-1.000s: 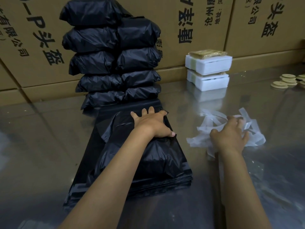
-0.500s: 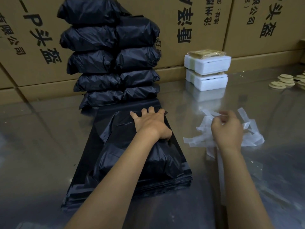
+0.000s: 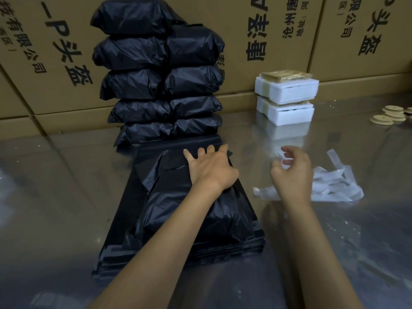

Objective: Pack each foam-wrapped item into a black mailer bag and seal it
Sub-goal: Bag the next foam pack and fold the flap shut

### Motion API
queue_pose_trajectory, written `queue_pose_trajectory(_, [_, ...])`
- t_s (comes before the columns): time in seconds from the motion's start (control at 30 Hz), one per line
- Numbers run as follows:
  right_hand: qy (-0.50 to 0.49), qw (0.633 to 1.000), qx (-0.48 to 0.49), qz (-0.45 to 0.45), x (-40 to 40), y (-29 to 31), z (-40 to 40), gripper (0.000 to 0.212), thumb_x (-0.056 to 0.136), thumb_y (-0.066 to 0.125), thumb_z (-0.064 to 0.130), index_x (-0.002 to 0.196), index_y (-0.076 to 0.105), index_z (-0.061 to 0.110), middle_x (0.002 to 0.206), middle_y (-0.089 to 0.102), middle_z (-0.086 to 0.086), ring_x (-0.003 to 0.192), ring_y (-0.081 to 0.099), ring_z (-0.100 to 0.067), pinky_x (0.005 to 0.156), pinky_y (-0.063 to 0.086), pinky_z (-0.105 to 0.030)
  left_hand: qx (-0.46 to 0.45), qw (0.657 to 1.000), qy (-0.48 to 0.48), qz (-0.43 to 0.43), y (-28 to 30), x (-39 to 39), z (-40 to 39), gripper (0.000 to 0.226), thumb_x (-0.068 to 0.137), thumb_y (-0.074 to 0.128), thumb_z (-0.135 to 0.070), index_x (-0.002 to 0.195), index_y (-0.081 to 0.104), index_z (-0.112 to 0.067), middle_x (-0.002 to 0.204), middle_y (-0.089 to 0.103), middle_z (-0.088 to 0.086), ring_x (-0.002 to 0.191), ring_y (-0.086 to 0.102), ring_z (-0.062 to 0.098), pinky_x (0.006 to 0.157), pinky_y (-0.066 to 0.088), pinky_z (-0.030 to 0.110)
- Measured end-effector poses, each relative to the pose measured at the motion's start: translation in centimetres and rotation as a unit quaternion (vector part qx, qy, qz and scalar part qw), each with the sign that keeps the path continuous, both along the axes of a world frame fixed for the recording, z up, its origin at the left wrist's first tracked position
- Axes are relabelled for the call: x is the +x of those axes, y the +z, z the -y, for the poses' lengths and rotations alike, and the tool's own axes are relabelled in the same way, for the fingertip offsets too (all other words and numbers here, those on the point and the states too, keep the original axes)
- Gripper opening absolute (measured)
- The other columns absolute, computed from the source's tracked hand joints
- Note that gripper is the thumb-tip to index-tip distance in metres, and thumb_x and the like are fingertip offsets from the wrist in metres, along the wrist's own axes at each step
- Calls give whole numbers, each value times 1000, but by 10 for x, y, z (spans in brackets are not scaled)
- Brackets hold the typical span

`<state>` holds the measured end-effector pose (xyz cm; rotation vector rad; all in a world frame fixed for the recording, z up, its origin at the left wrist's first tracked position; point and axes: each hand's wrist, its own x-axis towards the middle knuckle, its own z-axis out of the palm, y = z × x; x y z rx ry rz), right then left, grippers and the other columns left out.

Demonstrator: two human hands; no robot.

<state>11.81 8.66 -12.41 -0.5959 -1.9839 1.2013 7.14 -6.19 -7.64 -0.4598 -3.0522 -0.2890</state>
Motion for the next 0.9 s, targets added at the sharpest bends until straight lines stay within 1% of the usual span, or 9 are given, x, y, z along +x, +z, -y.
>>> queue_pose_trajectory(0.17, [135,990,-42,3,-6,4,36,37,94,63,24,131,58,22,130,59,7,118,55,-12,101,44,-32,155,987,17,-45,-3,0,3,48,103,32,-33,150,40,-30,142,56,-1,136,42,20,122,-1,48])
queue_pose_trajectory(0.27, [268,960,-80,10,-9,6,57,39,97,59,28,136,53,28,133,56,13,125,51,-5,106,41,-27,294,953,46,-46,0,1,7,42,105,29,-30,143,49,-31,125,67,1,128,49,19,123,6,40])
queue_pose_trajectory(0.37, [364,925,-102,37,-9,2,63,47,99,58,28,144,46,27,136,57,11,128,52,-3,110,41,-27,394,916,76,-32,3,1,11,37,105,35,-27,135,56,-31,127,66,-2,127,47,15,122,14,38])
queue_pose_trajectory(0.47, [391,908,-136,71,-9,-1,61,57,95,62,38,149,40,34,144,50,13,132,48,-3,111,41,-29,354,935,38,-6,4,-7,18,38,102,40,-25,137,55,-30,137,61,-4,130,49,13,121,18,39])
queue_pose_trajectory(0.6, [380,908,-158,79,-12,0,65,67,91,68,42,151,38,36,136,45,20,117,46,10,88,39,-12,105,993,-48,-10,3,-29,48,47,104,31,-45,145,45,-27,148,50,3,137,41,24,114,27,40])
queue_pose_trajectory(0.7, [375,906,-180,79,-13,0,67,67,90,70,40,150,39,33,137,49,20,126,49,0,99,43,-20,0,999,-35,15,6,-48,66,59,102,18,-58,144,47,-28,152,44,1,140,36,26,112,23,46])
queue_pose_trajectory(0.77, [377,902,-193,83,-11,1,66,58,90,70,39,142,44,38,127,53,27,119,52,5,91,46,-16,15,997,-11,68,9,-59,75,64,100,15,-63,145,47,-32,153,43,2,141,37,27,114,24,50])
queue_pose_trajectory(0.83, [377,901,-198,86,-10,2,65,55,90,70,40,139,45,42,117,51,32,115,52,7,84,45,-13,80,992,12,100,10,-69,86,66,99,17,-65,144,51,-30,150,48,6,137,43,29,113,31,48])
queue_pose_trajectory(0.9, [377,901,-199,83,-11,3,65,56,91,70,39,141,44,40,115,50,34,112,51,10,82,43,-13,151,983,31,99,8,-76,94,67,99,23,-66,132,63,-24,138,58,8,125,53,28,104,40,42])
